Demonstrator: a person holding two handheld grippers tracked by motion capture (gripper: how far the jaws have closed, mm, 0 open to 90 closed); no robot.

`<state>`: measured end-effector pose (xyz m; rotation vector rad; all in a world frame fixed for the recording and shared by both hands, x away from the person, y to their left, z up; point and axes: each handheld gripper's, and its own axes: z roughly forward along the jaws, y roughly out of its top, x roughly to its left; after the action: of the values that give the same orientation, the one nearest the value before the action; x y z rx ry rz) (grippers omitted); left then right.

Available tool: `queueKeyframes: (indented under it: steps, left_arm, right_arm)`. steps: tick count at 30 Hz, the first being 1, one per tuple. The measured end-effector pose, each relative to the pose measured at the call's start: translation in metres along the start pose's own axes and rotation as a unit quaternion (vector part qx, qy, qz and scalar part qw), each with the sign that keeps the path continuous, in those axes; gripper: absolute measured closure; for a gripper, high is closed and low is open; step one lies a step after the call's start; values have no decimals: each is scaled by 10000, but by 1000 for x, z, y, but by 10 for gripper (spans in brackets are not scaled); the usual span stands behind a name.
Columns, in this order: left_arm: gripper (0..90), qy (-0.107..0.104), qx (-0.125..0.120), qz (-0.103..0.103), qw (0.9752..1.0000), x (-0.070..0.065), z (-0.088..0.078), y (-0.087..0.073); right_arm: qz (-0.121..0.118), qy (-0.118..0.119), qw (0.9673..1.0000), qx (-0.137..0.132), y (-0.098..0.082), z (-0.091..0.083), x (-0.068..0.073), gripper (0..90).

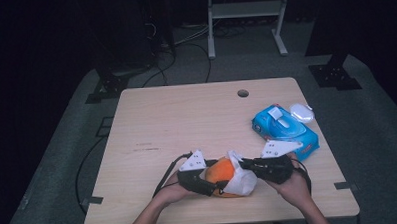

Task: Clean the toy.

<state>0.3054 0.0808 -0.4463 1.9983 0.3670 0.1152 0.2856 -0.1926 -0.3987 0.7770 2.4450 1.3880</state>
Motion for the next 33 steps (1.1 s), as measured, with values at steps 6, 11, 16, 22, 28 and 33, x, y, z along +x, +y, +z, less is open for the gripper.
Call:
queueKeyframes:
  steps: [6, 11, 16, 22, 28, 33]
  left_arm:
    - [245, 3, 2, -20, 10000, -1, 3, 3]
    - [244, -30, 22, 55, 10000, -7, 9, 8]
    - [164, -35, -18, -61, 10000, -2, 5, 10]
    - [253, -91, -30, -212, 9997, 1, 4, 7]
    - [346, -19, -65, 156, 9999, -11, 8, 16]
    - [330, -88, -71, 262, 9996, -12, 8, 13]
  right_arm:
    - [521, -177, 9983, -187, -7, -13, -19, 865]
    - [82, 134, 9995, -279, 4, -7, -1, 862]
    - [98, 97, 9999, 42, -4, 1, -4, 866]
    - [139, 43, 9998, 97, -6, -6, -10, 867]
    - [-86, 18, 9996, -271, 10, -13, 9, 870]
    - [-298, -92, 9995, -63, 11, -5, 19, 870]
